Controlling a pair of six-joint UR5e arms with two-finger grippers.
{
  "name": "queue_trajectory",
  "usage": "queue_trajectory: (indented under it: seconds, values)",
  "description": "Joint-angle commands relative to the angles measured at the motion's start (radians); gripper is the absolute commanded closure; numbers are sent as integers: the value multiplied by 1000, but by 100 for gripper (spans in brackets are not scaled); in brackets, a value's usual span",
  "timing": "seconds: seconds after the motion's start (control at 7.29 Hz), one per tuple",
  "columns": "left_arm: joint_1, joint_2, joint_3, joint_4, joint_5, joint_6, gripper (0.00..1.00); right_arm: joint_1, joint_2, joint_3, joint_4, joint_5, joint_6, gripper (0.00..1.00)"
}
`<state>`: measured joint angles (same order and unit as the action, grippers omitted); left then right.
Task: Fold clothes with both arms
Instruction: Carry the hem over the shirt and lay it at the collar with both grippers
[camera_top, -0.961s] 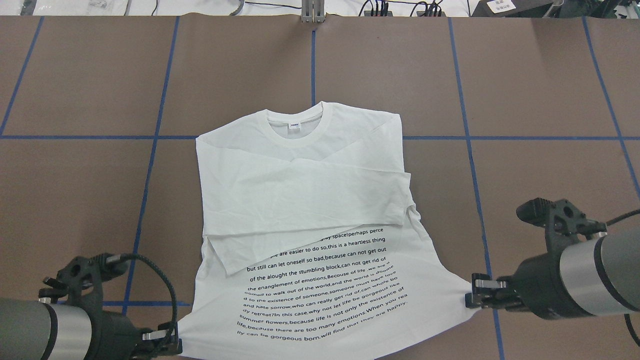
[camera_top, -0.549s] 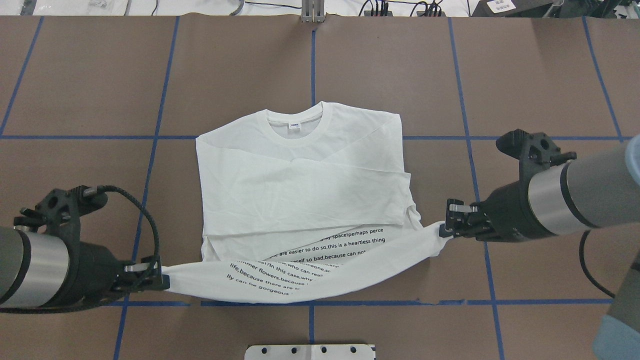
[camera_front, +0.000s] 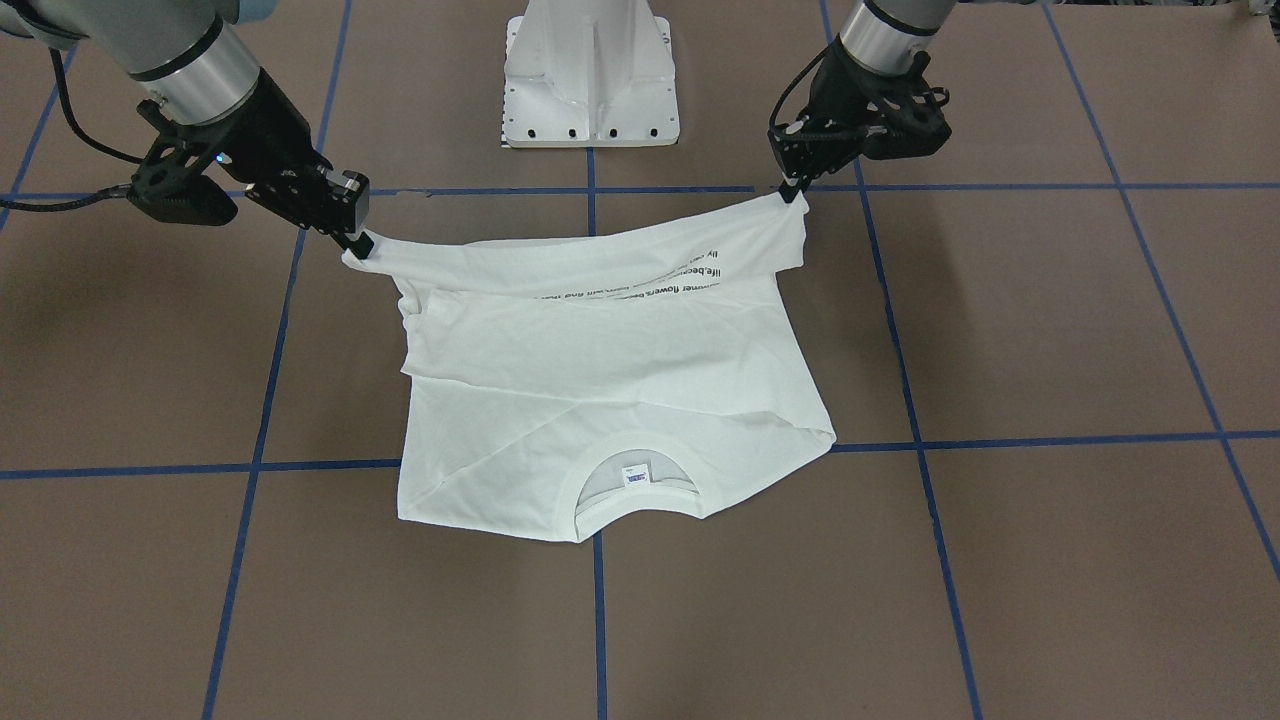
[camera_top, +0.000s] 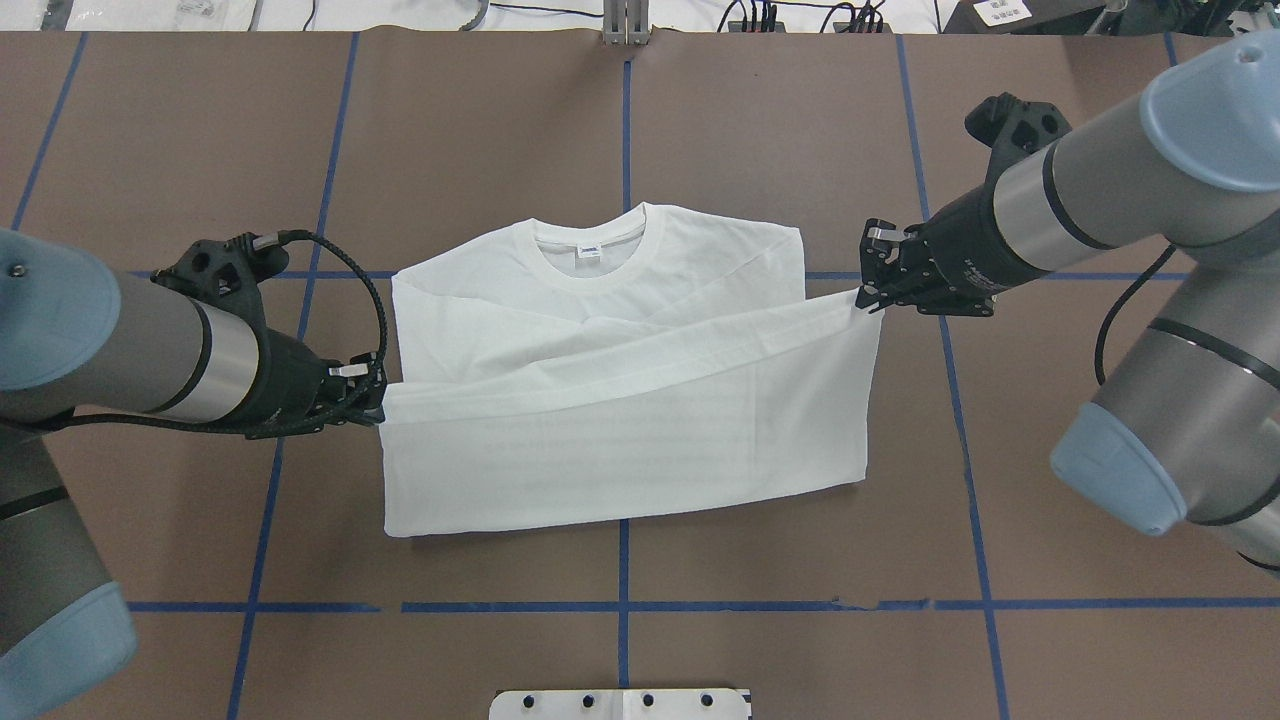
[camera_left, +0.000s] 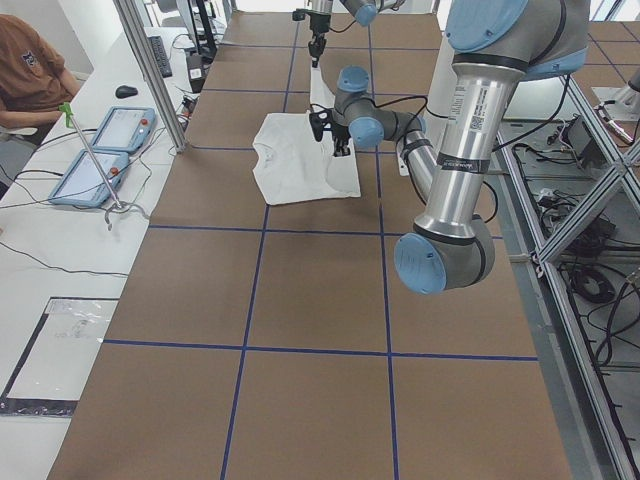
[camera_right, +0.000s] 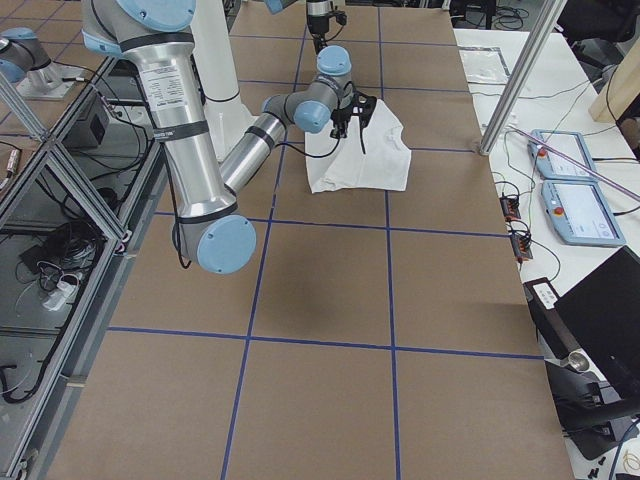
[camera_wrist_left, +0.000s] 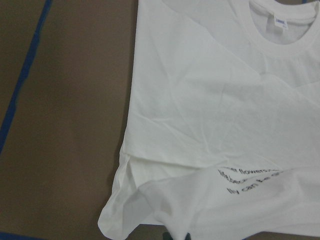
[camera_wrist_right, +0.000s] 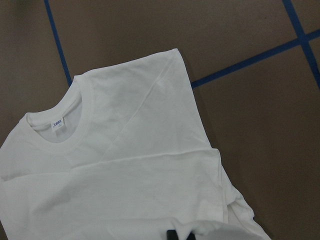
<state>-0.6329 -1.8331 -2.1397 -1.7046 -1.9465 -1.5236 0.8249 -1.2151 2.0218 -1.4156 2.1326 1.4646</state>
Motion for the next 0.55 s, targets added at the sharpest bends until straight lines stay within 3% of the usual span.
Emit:
queue_trajectory:
  seconds: [0.0, 0.41]
  values:
    - [-103, -73, 161, -15, 1, 98, 100, 42, 115, -168, 6, -2, -67, 100]
    - [-131, -158, 381, -171, 3, 109, 100, 91, 262, -384, 9, -3, -127, 100]
